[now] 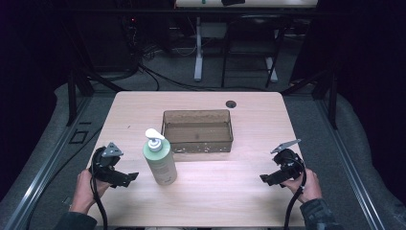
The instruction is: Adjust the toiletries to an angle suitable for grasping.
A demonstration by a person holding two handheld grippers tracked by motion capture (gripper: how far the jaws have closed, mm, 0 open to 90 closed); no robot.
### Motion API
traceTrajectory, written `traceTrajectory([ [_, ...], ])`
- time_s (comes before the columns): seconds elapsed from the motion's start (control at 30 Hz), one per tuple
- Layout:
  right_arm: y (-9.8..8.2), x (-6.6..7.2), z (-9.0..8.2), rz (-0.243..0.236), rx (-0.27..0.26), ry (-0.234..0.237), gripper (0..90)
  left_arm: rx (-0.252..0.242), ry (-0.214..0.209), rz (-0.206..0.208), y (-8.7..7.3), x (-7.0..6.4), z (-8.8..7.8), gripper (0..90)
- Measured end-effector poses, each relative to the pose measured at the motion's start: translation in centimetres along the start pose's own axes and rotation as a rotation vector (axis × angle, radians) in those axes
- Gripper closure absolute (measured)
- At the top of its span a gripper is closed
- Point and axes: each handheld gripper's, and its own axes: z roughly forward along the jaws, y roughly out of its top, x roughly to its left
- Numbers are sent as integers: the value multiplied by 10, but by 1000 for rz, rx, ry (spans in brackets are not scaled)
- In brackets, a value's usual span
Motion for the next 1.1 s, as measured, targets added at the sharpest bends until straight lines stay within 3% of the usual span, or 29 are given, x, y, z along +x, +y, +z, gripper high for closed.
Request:
traceTrajectory([
  [0.57, 1, 1, 3, -18, 16, 7, 18, 12, -44, 37, 8, -2, -3, 2],
  [0.8, 1, 0, 3, -19, 23, 10, 21, -2, -51, 44, 14, 0, -12, 2],
  [1.1, 2, -1, 3, -23, 27, 8, 22, -8, -75, 95, 29, 0, -27, 1],
])
